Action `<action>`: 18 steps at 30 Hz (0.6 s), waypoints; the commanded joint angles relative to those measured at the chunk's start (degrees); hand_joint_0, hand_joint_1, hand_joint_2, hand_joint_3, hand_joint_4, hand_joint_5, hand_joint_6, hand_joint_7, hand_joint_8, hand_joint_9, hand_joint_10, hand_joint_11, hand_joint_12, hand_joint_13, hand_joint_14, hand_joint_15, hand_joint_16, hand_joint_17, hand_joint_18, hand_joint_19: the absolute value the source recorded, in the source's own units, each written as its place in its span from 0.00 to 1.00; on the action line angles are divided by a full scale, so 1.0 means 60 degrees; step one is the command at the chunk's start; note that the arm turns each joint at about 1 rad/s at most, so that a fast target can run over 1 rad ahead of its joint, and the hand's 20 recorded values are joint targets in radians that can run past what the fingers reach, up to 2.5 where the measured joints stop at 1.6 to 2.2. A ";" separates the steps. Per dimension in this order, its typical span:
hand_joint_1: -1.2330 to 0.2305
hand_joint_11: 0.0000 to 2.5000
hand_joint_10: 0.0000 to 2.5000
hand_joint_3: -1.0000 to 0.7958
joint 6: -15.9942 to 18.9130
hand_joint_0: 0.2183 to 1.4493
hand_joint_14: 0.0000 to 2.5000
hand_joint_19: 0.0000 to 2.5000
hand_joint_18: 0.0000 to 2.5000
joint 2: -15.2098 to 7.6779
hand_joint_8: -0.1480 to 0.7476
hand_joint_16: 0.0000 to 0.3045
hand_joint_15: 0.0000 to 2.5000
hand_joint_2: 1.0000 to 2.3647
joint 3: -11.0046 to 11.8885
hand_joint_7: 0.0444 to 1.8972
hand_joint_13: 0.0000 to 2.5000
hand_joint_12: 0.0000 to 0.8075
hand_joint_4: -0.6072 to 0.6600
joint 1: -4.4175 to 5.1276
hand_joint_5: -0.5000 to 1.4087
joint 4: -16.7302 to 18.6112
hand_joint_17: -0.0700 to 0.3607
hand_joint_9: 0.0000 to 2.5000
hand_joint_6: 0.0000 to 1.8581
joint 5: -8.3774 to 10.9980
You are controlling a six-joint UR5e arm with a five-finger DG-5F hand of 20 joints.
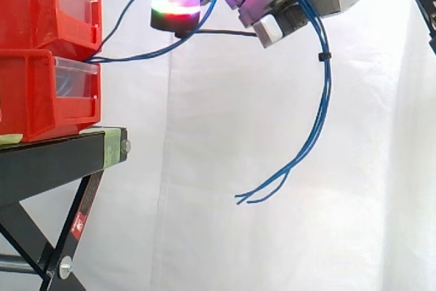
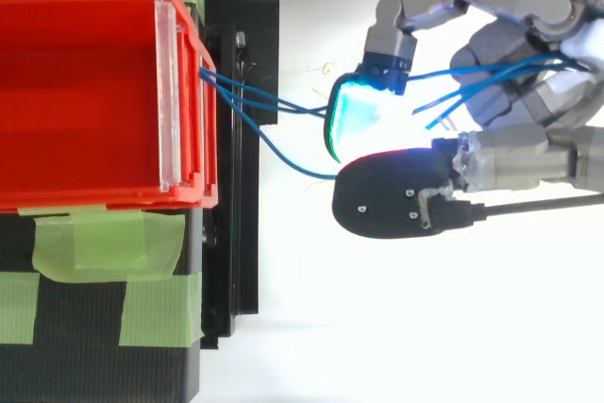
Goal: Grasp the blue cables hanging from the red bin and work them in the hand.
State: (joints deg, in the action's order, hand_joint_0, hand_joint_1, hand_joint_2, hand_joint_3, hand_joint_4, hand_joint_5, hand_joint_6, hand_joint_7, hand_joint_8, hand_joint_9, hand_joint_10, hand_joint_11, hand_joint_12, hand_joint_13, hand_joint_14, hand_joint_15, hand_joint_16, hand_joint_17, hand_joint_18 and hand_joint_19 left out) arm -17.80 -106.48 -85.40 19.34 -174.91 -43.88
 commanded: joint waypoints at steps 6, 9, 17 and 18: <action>0.42 1.00 1.00 0.46 -0.0460 0.53 1.00 0.22 0.88 -0.0007 0.71 0.73 0.75 0.02 -0.0004 0.60 0.69 0.89 0.66 0.0000 0.34 -0.0013 0.55 0.42 0.59 -0.0012; 0.42 1.00 1.00 0.45 -0.0460 0.54 1.00 0.22 0.88 -0.0007 0.71 0.73 0.75 0.02 0.0010 0.60 0.69 0.89 0.66 0.0000 0.34 -0.0013 0.55 0.42 0.59 -0.0012; 0.42 1.00 1.00 0.45 -0.0460 0.54 1.00 0.22 0.88 0.0008 0.71 0.73 0.75 0.02 0.0010 0.59 0.69 0.89 0.66 0.0000 0.34 -0.0013 0.55 0.42 0.59 -0.0026; 0.42 1.00 1.00 0.45 -0.0460 0.54 1.00 0.22 0.88 0.0008 0.71 0.73 0.75 0.02 0.0010 0.60 0.69 0.89 0.66 0.0000 0.34 0.0016 0.55 0.42 0.59 -0.0041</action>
